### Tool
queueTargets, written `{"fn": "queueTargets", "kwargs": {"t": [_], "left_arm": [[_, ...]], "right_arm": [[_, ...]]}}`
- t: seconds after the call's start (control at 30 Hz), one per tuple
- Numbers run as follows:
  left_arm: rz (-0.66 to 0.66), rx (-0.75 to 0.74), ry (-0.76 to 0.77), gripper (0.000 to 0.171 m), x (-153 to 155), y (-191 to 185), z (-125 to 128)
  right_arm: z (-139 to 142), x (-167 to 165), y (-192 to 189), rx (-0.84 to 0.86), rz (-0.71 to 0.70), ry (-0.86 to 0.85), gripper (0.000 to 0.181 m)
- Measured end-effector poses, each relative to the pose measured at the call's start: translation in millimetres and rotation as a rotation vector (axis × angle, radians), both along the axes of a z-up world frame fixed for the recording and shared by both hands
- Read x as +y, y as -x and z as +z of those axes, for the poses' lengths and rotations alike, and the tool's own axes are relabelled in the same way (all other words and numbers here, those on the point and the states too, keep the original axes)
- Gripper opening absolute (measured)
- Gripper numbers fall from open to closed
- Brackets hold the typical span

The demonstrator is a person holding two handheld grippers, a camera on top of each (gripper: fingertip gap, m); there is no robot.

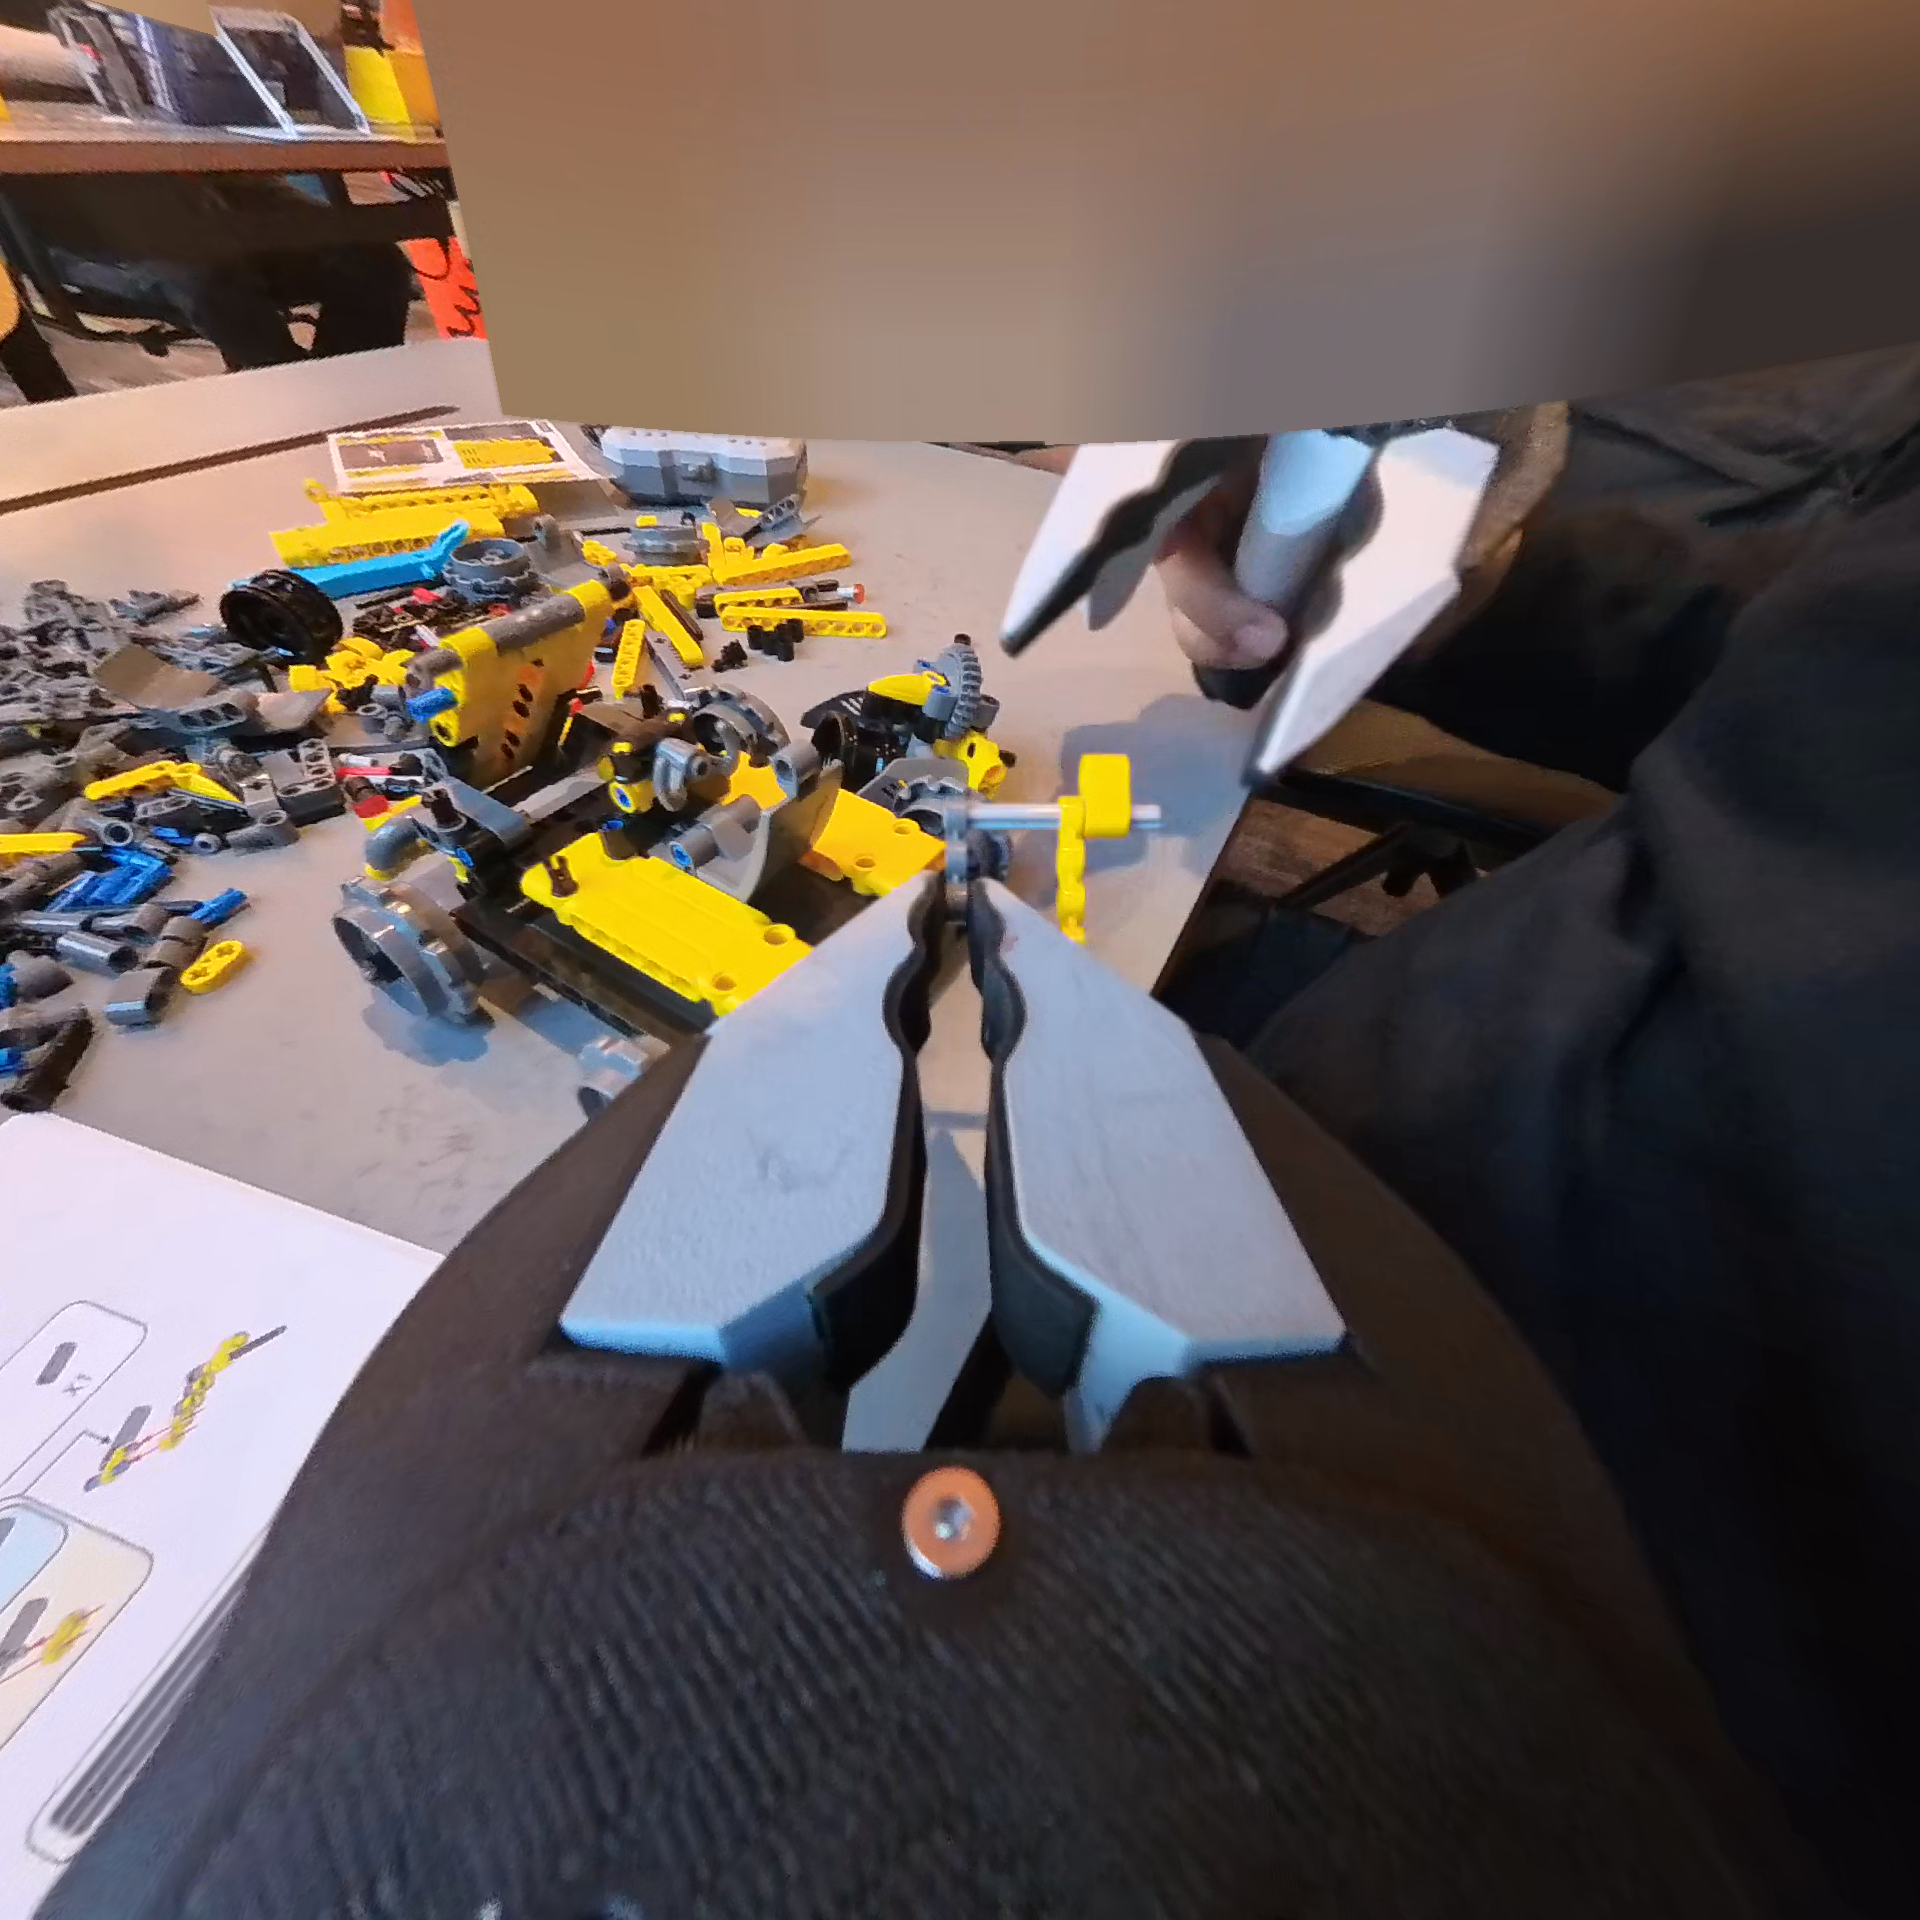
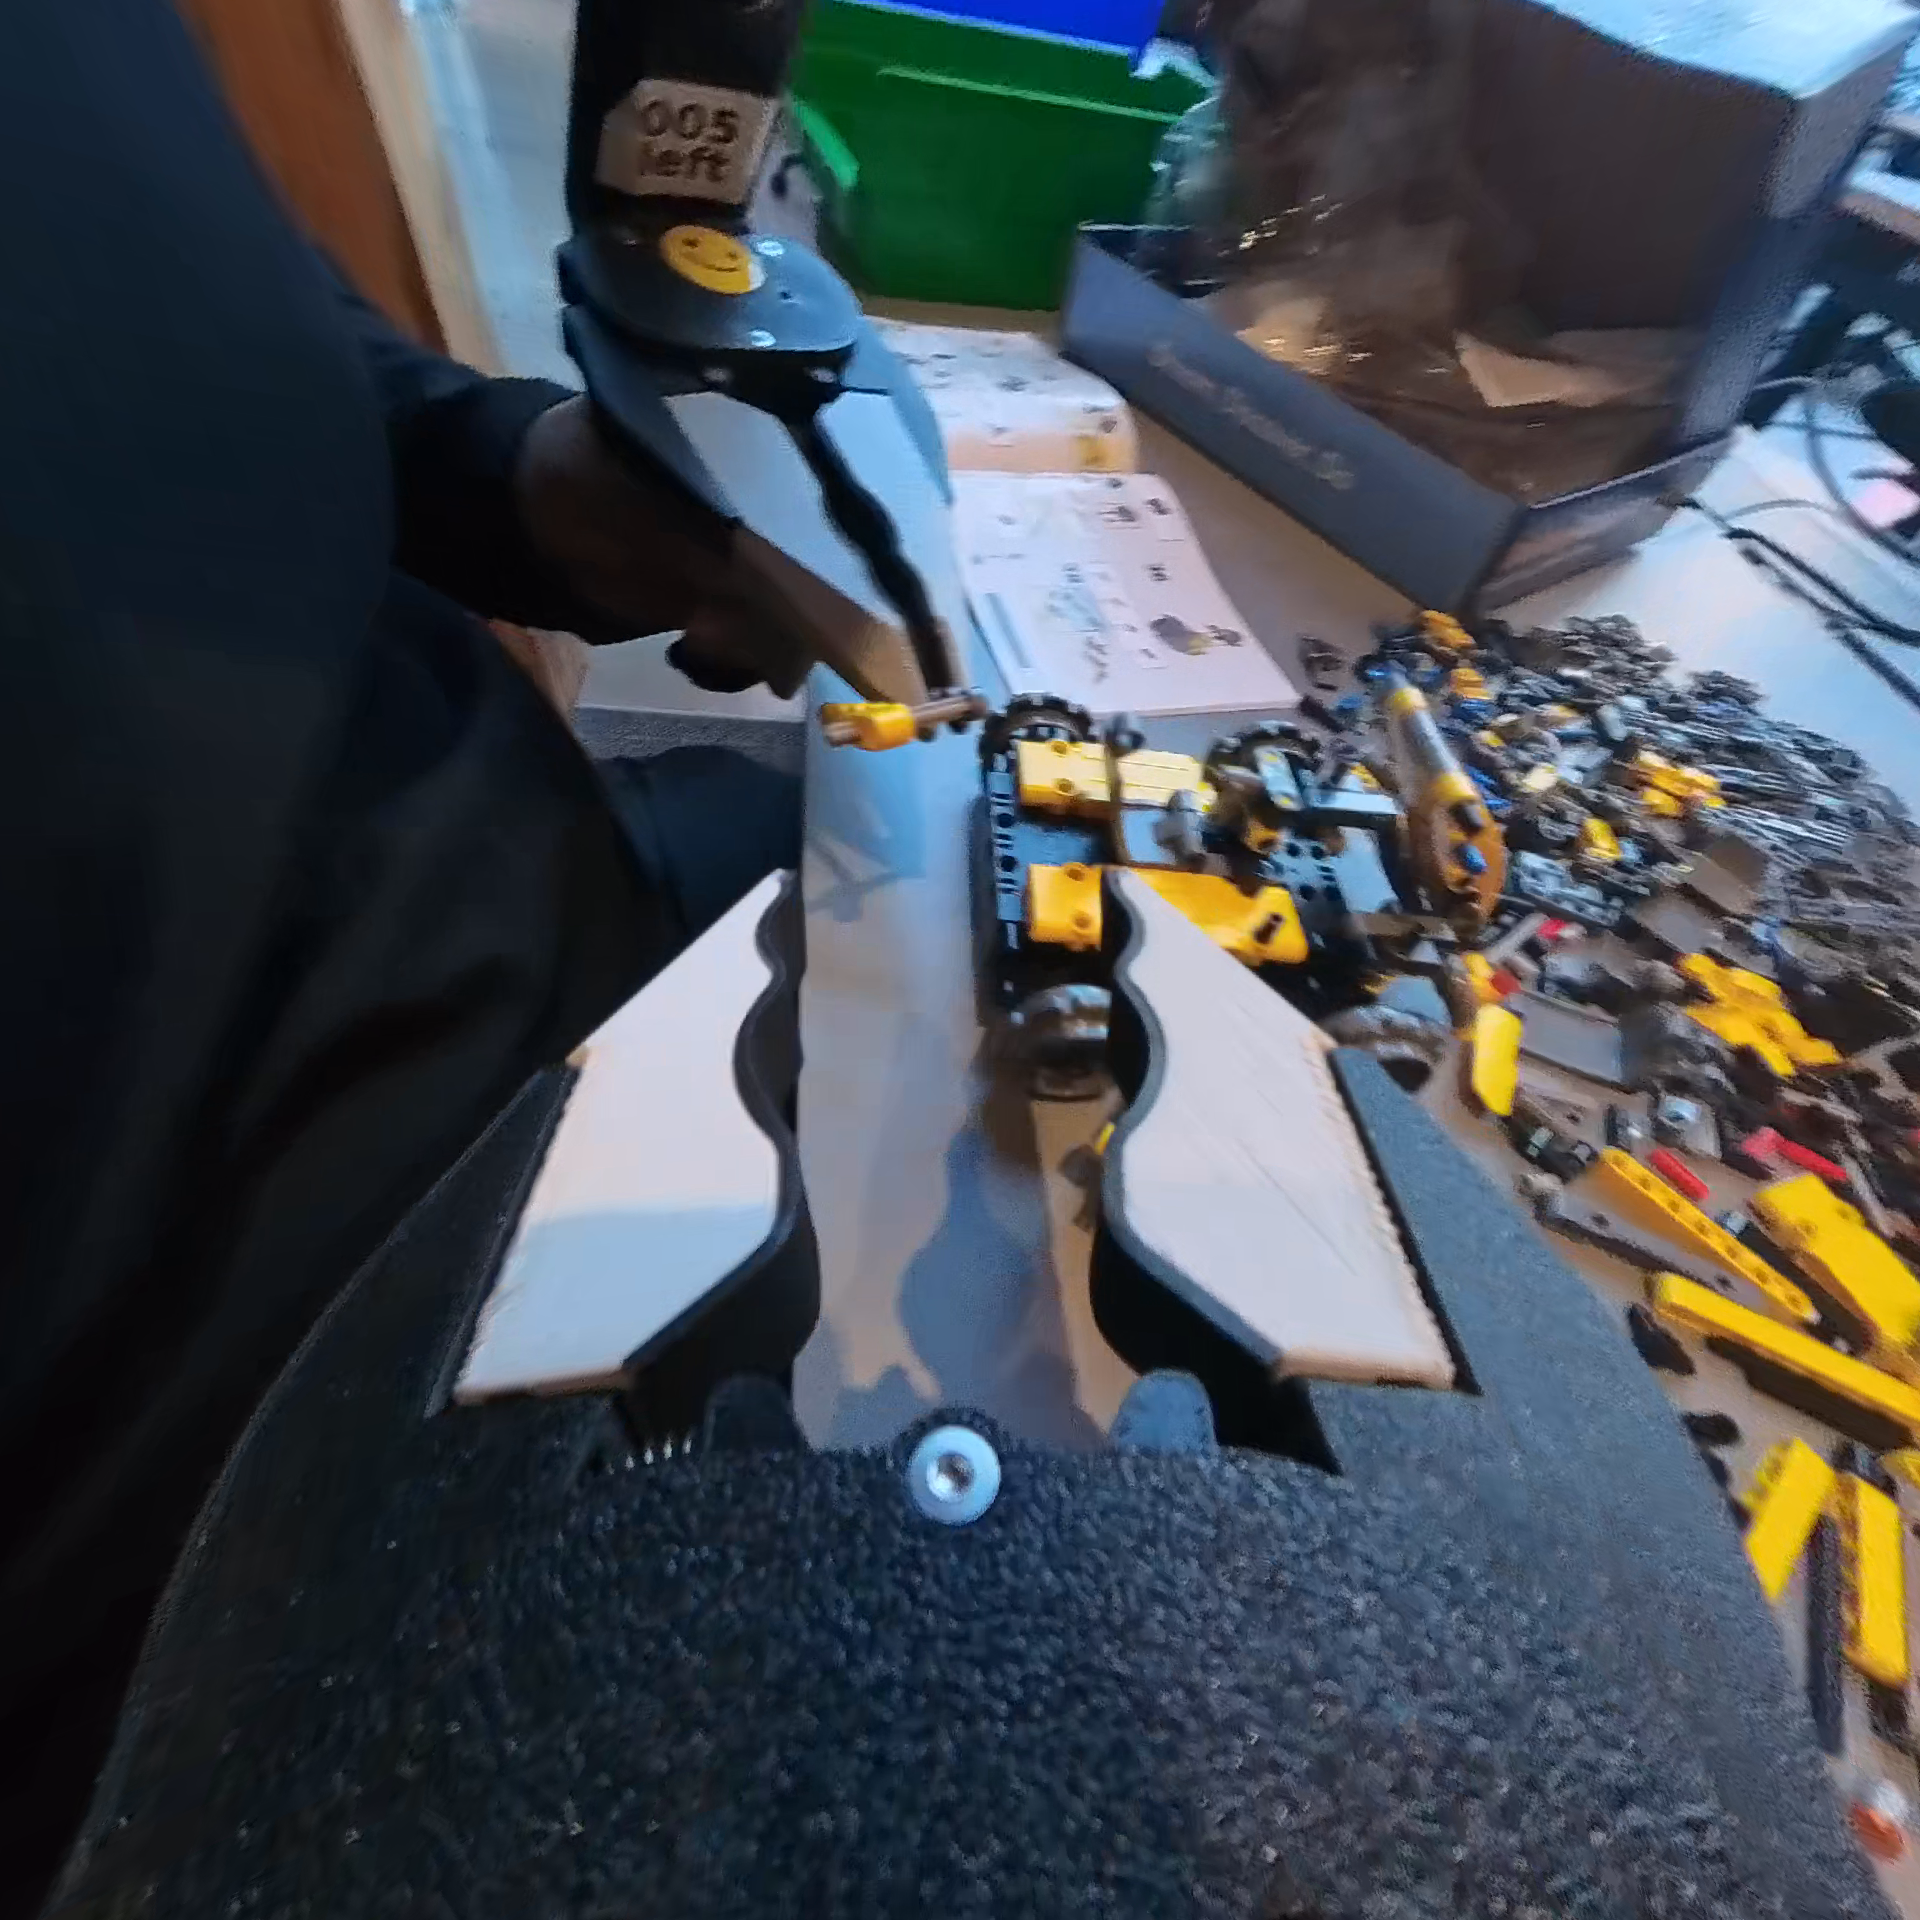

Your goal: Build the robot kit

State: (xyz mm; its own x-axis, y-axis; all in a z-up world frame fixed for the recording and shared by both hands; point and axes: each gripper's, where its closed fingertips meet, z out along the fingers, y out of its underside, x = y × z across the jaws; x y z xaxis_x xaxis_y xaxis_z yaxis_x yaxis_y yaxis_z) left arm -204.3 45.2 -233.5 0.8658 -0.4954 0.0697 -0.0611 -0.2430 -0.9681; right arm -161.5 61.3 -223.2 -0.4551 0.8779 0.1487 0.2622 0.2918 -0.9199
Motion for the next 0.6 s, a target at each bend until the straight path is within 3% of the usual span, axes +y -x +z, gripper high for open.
{"fn": "queueTargets", "kwargs": {"t": [0.23,0.6], "left_arm": [[-0.016,-0.002,-0.007,0.001,-2,-4,2],[-0.051,0.056,-0.031,0.001,-7,-12,3]], "right_arm": [[-2,-25,7,-0.010,0.060,-0.004,0.055],[4,-25,18,-0.002,0.057,0.006,0.048]]}}
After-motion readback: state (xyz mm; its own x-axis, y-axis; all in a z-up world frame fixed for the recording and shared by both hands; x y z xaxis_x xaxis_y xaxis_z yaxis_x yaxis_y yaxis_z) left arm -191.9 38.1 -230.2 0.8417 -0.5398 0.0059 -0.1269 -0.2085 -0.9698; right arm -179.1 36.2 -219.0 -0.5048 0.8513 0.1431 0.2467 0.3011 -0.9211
